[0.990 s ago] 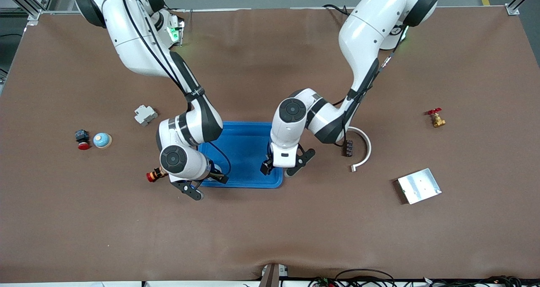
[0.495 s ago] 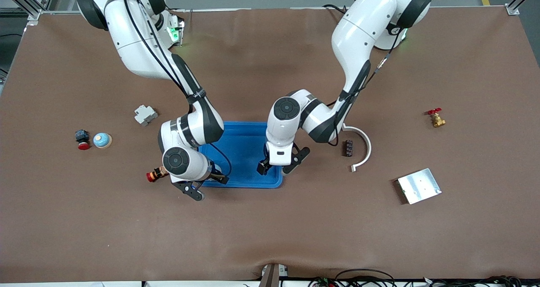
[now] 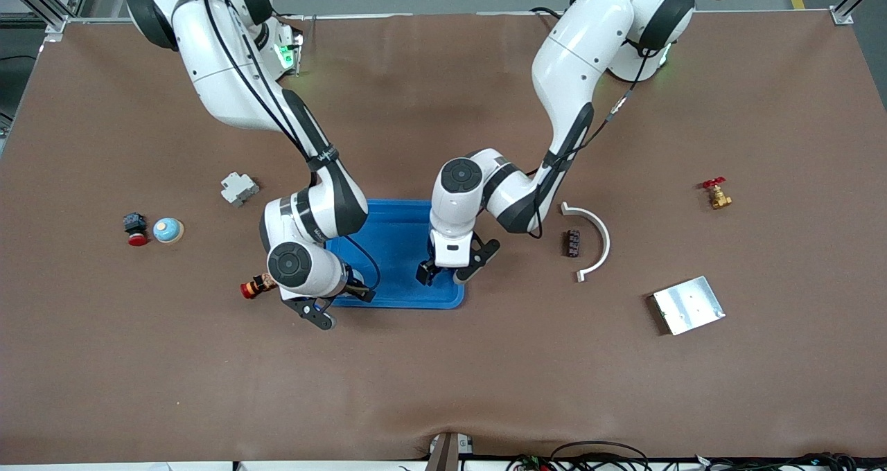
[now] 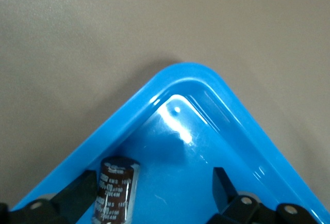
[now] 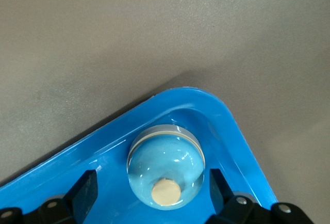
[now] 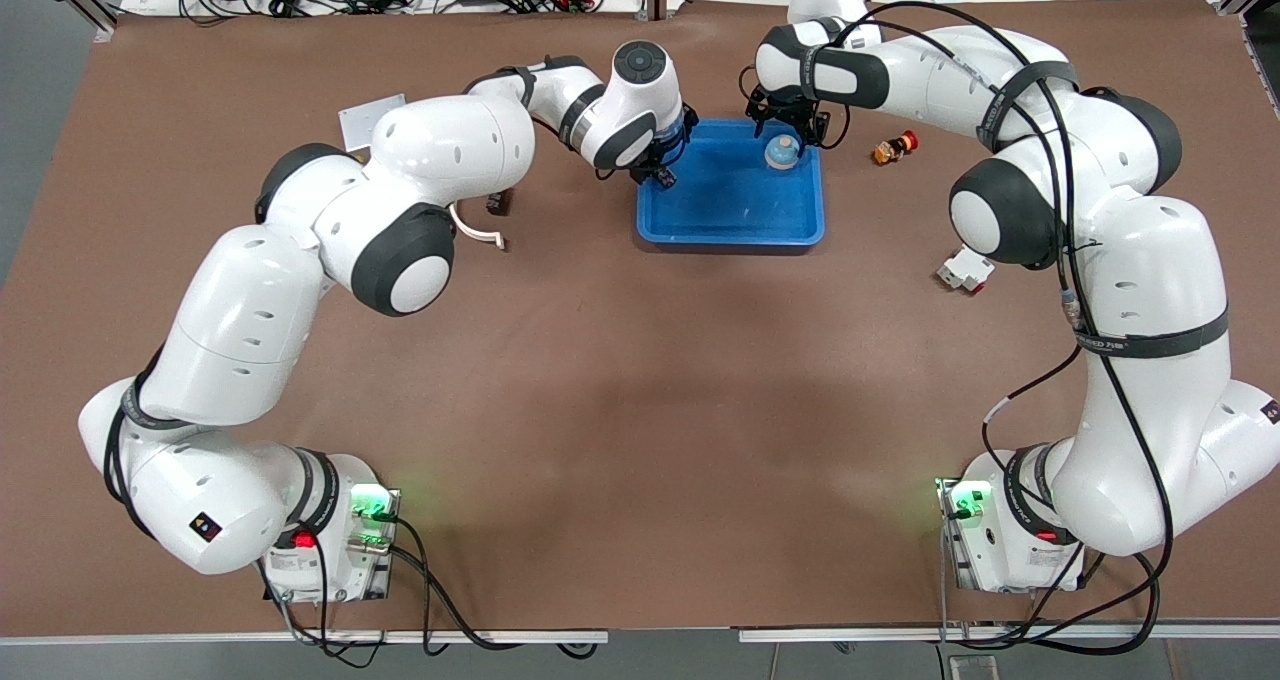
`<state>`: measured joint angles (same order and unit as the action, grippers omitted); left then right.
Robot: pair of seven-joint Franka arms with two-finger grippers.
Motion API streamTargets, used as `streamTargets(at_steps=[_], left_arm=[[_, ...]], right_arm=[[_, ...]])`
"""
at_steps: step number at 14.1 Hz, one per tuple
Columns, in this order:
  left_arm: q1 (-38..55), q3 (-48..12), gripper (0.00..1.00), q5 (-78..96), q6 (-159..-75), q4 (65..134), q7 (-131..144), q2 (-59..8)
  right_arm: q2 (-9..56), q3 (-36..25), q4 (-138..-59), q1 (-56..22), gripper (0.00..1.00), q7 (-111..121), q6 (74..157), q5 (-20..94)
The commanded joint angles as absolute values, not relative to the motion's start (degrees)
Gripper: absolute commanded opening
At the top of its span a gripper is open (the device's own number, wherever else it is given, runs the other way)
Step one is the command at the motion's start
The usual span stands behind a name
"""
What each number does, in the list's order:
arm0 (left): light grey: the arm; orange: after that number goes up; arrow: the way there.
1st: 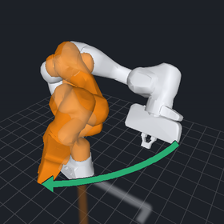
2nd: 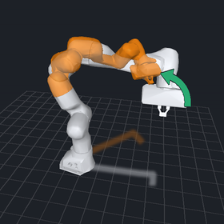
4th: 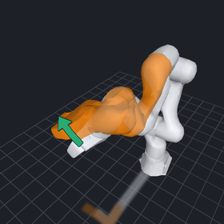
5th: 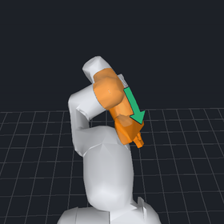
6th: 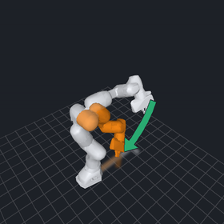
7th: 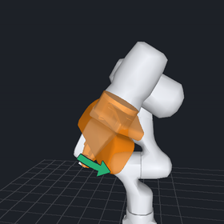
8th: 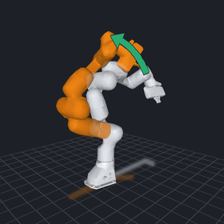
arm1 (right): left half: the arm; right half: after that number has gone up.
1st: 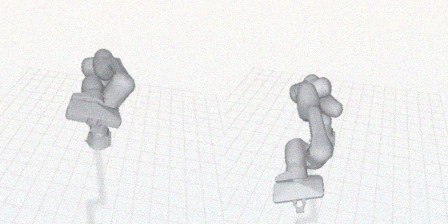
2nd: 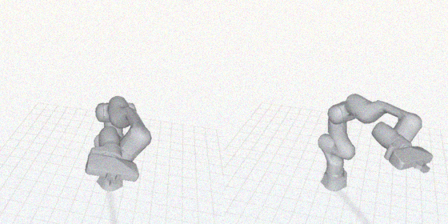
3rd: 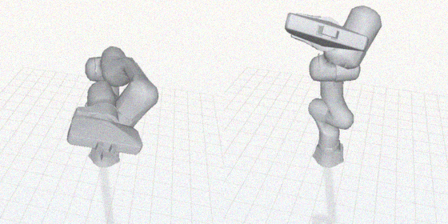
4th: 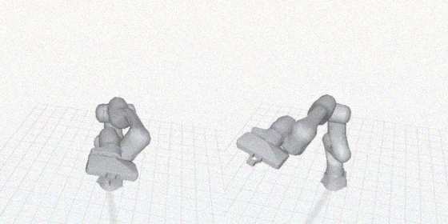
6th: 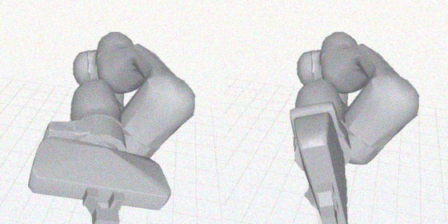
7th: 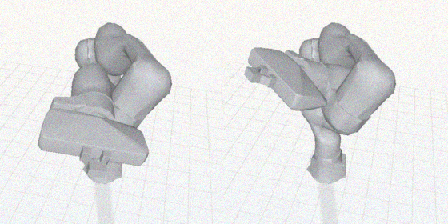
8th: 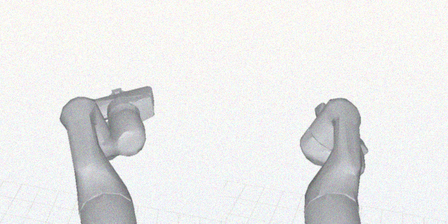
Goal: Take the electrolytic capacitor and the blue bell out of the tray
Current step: 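Grasp the capacitor with the left gripper while the right gripper grasps the bell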
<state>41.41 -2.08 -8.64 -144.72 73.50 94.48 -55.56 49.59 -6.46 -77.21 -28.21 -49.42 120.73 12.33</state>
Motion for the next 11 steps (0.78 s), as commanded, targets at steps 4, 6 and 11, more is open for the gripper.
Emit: streamTargets(at_steps=[4,6,11], left_arm=[[43.0,-1.1,1.0,-7.8,-144.9,72.1,95.2,-56.7],[43.0,-1.1,1.0,-7.8,-145.2,72.1,95.1,-57.2],[42.7,-0.9,1.0,-7.8,-146.2,72.2,95.0,-57.4]], right_arm=[[50.2,-6.4,-75.7,-27.9,0.5,-50.6,119.5,11.7],[50.0,-6.4,-75.8,-27.8,0.34,-50.1,119.5,11.7],[48.7,-6.5,-74.5,-27.2,0.0,-50.0,114.5,12.0]])
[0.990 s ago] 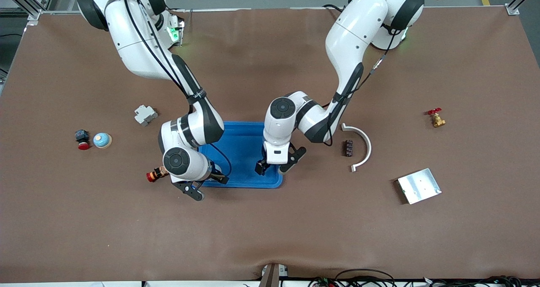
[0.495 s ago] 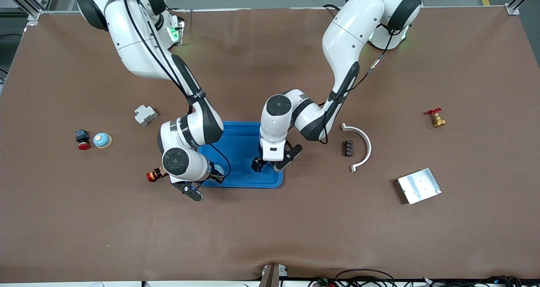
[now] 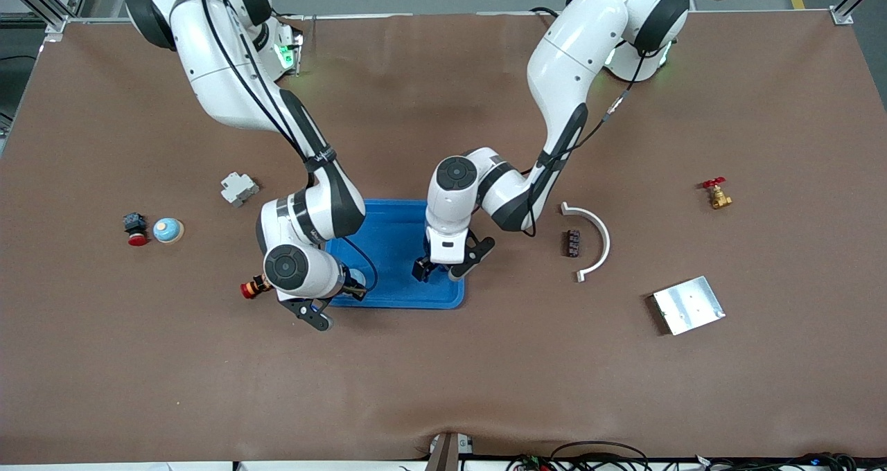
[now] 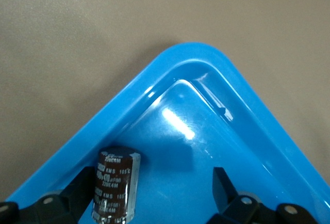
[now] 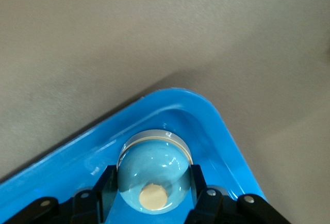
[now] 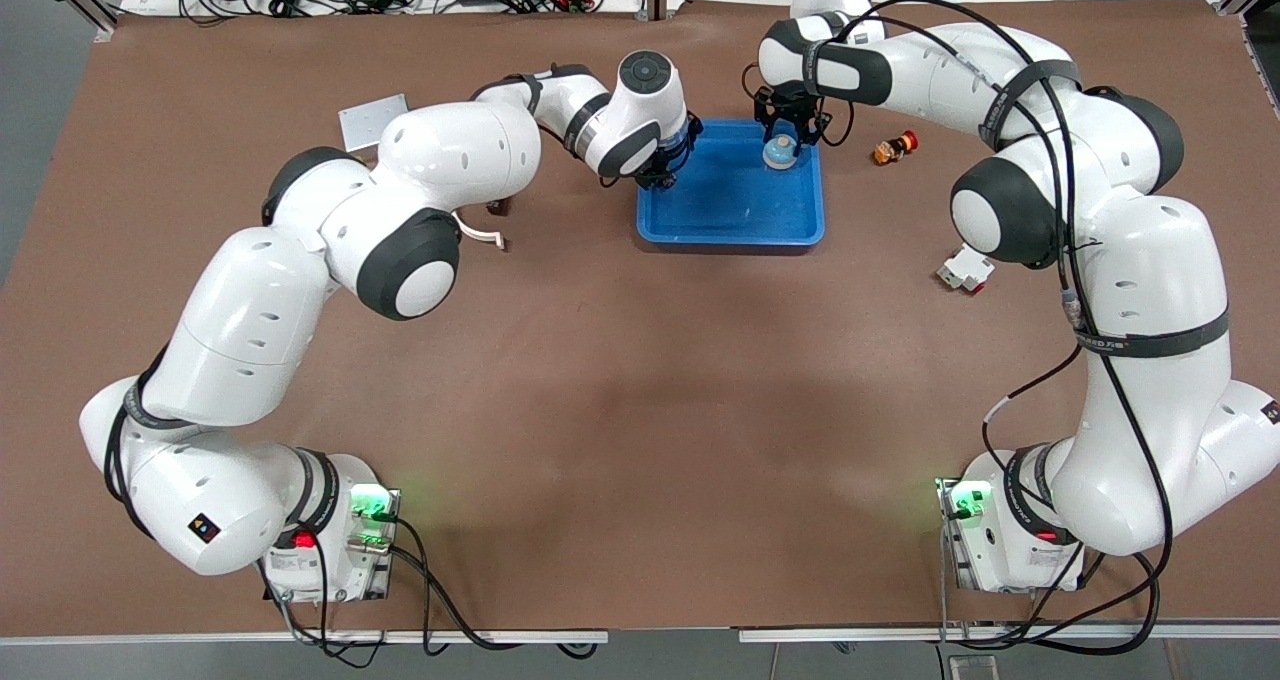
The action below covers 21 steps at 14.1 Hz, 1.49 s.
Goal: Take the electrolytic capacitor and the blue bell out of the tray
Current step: 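Grasp the capacitor with the left gripper while the right gripper grasps the bell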
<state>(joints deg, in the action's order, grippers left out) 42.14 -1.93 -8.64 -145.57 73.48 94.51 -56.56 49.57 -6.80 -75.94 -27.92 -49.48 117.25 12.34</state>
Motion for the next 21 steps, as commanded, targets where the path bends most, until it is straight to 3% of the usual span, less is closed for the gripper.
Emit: streamTargets(at_steps=[1,5,8,9,10,11,16,19,21], left_arm=[[42.7,-0.9,1.0,-7.9,-146.2,72.2,94.9,-57.4],[42.5,-0.9,1.0,-7.9,-146.2,72.2,94.9,-57.4],[42.6,-0.9,0.57,-7.9,-146.2,72.2,94.9,-57.3],[42.6,-0.9,0.38,-7.9,-146.2,72.2,94.9,-57.3],[42.6,-0.9,0.06,-8.0,-146.2,72.2,94.6,-57.3],[42.7,-0.9,0.0,-8.3,-146.2,72.3,94.2,-57.3],[42.9,-0.9,0.0,-8.5,-145.8,72.5,94.1,-56.9],[42.8,-1.0,0.0,-8.6,-144.2,72.5,94.1,-55.6],[41.9,-1.0,0.0,-8.6,-140.8,72.6,91.8,-53.9]], right_arm=[[48.3,-6.5,-74.4,-26.9,0.0,-50.0,113.8,12.3],[46.1,-6.7,-74.6,-25.0,0.0,-44.6,112.9,12.6],[44.3,-7.5,-74.8,-21.9,0.0,-36.2,109.5,12.5],[43.8,-8.8,-74.8,-21.2,0.0,-32.7,107.6,12.6],[42.7,-10.7,-75.1,-19.8,0.0,-26.5,106.1,12.5],[42.5,-12.7,-76.1,-18.8,0.0,-18.4,105.0,12.6],[39.9,-19.4,-81.2,-17.4,0.0,-0.5,106.5,9.1],[40.3,-20.7,-87.9,-14.2,0.0,13.3,118.6,10.5],[40.6,-20.6,-88.3,-13.8,0.0,13.0,120.7,11.2]])
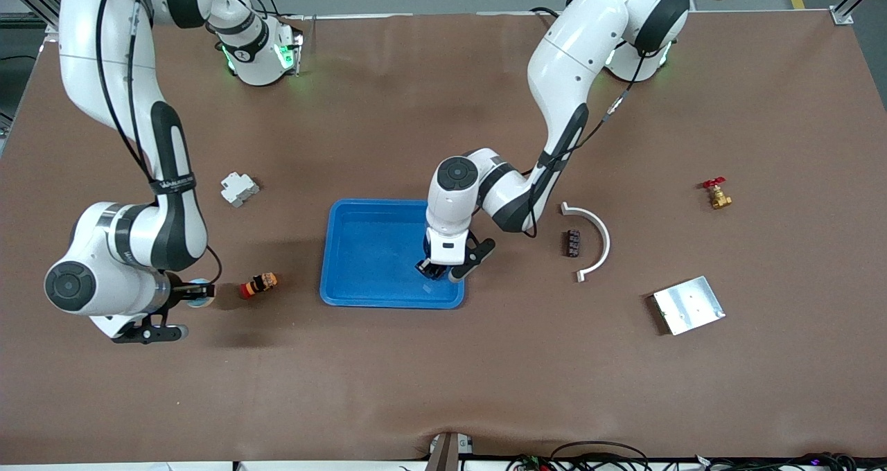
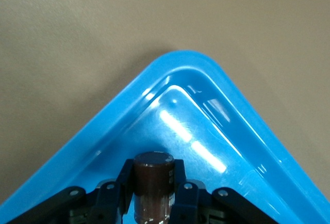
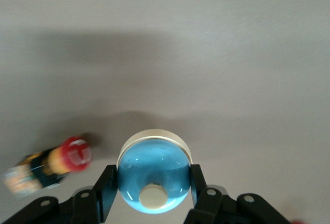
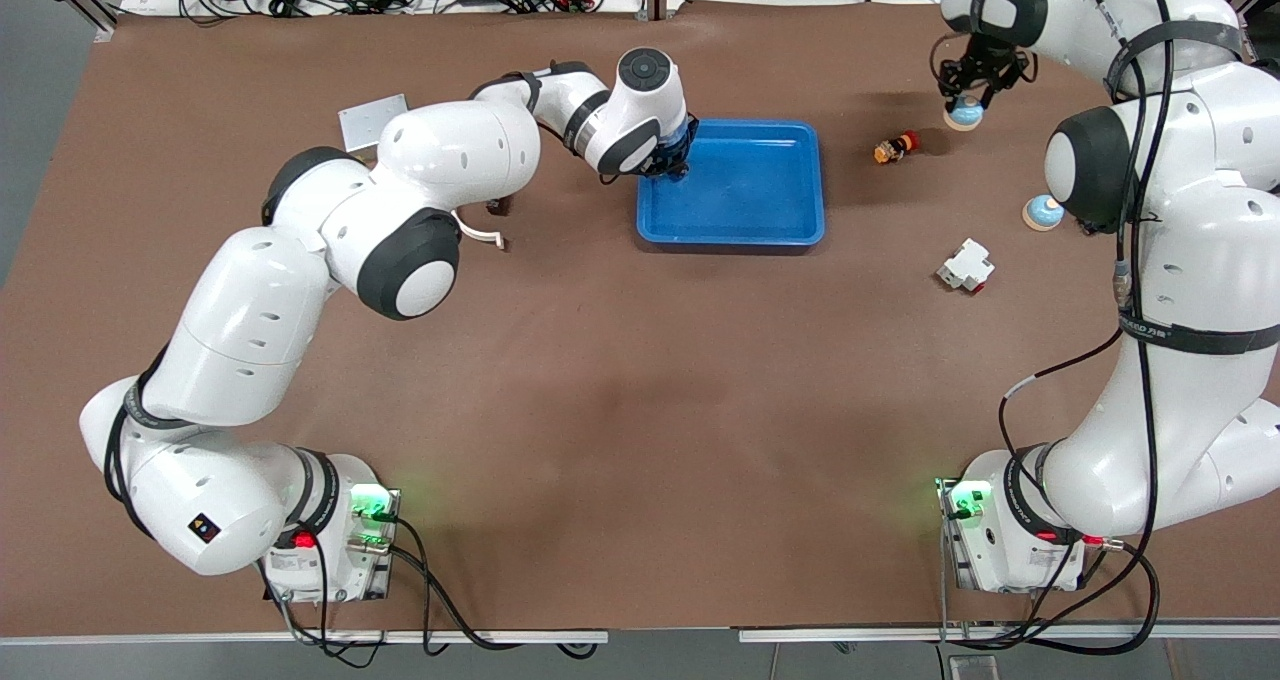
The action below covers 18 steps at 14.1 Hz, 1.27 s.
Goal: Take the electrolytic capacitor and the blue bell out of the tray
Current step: 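Carry the capacitor toward the arc while the right gripper places the bell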
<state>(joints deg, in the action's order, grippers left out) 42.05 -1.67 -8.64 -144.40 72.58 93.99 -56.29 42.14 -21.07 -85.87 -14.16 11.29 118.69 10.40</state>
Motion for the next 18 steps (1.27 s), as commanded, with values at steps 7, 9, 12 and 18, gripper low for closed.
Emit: streamTargets(at_steps=[7,9,12,18], left_arm=[[36.5,-5.5,0.0,-7.5,-131.9,73.6,81.4,-48.1],[34.0,-7.5,0.0,-7.5,-128.3,74.7,75.6,-45.7],[32.1,-7.8,0.0,-7.5,-126.7,81.2,65.3,-39.7],[26.7,-8.0,0.0,-7.5,-126.7,92.0,50.0,-30.2]], right_arm=[[43.1,-20.6,-88.8,-13.6,0.0,13.1,122.4,14.7],[43.4,-20.6,-88.7,-13.6,0.3,13.1,122.5,14.7],[43.4,-20.6,-88.3,-13.6,0.73,13.1,122.3,14.7],[39.7,-20.7,-86.6,-13.8,1.0,13.2,118.1,14.7]])
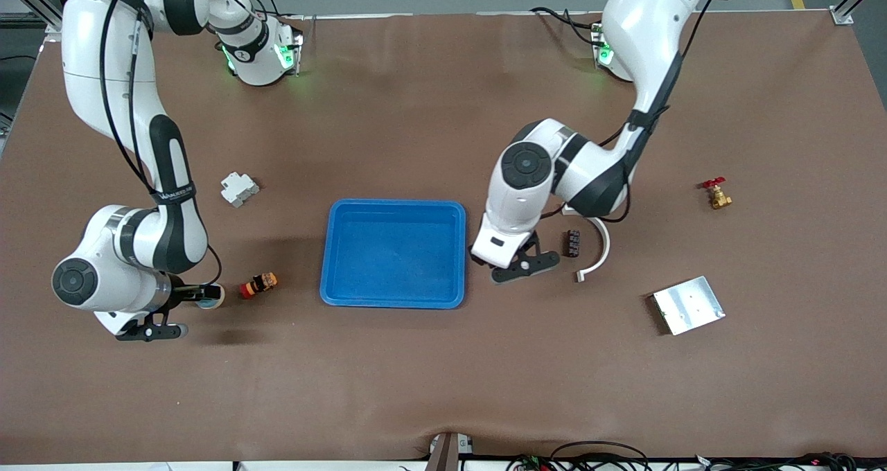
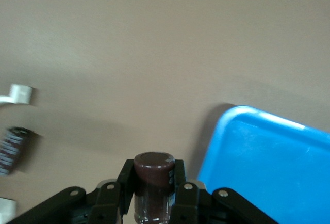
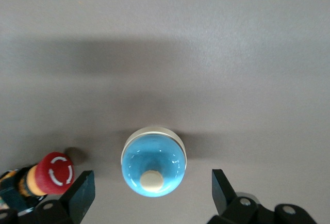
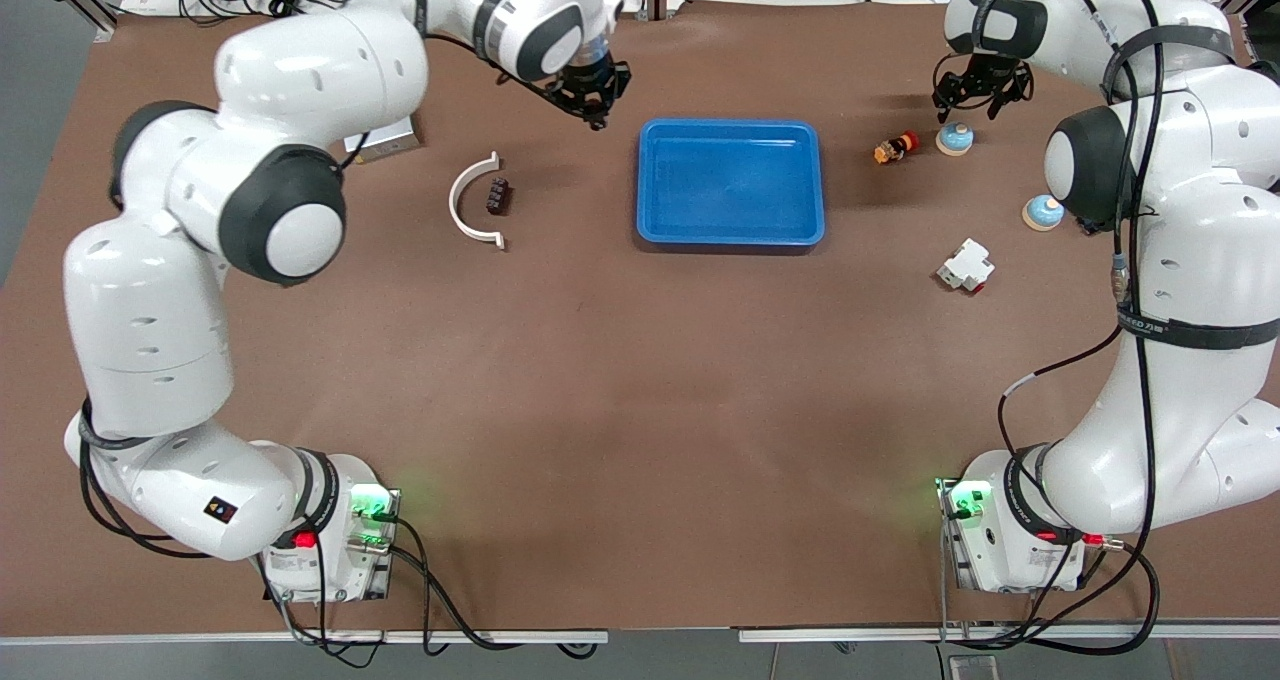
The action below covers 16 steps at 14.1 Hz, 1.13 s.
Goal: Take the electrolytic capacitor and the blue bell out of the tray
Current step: 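Carry the capacitor toward the arc while the right gripper places the bell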
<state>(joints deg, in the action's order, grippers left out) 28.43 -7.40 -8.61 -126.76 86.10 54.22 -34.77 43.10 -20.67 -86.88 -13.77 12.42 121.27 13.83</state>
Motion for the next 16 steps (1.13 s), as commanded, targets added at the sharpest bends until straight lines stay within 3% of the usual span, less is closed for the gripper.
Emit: streamTargets(at_steps=[1,4,9,16], left_arm=[[25.6,-8.1,0.0,-7.5,-126.7,93.4,47.8,-29.1],[22.9,-8.7,0.0,-7.4,-126.7,97.7,42.5,-25.2],[17.3,-10.7,0.0,-7.4,-126.7,103.4,34.1,-20.7],[12.8,-10.8,0.0,-7.5,-127.7,110.8,22.7,-16.4]], right_arm=[[38.4,-20.7,-85.6,-13.8,1.0,13.1,115.3,14.4],[33.5,-21.1,-81.0,-12.9,1.0,13.1,104.9,13.3],[22.6,-20.0,-80.3,-9.8,1.0,13.0,96.5,7.9],[11.5,-6.5,-80.2,-0.5,1.0,12.9,90.7,-1.2]])
